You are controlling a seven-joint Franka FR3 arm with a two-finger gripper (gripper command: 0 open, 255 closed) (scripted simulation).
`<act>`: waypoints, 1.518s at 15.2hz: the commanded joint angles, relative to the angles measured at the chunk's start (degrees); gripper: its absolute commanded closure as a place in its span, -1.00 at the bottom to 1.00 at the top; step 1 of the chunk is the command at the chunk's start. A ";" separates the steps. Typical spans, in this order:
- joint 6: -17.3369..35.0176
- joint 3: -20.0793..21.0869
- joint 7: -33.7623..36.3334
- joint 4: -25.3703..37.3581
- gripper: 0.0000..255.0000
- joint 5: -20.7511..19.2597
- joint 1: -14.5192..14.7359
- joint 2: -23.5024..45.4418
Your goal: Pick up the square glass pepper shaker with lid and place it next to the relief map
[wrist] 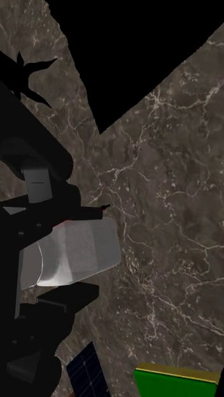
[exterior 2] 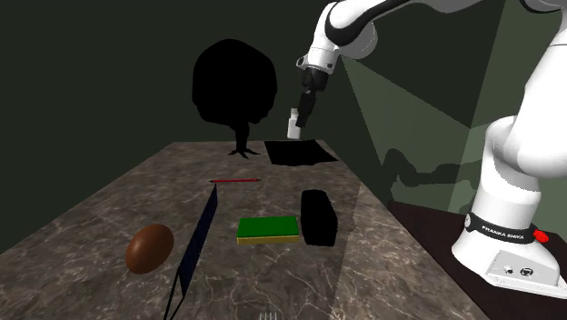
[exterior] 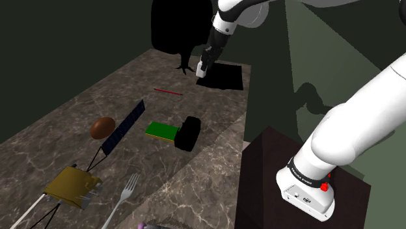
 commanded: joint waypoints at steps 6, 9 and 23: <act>-3.28 -6.45 -10.15 1.13 1.00 0.27 -4.01 0.47; -2.72 -7.99 -13.02 0.81 1.00 0.68 -4.89 1.43; 7.34 -8.20 -17.44 -5.65 1.00 4.14 -4.29 5.66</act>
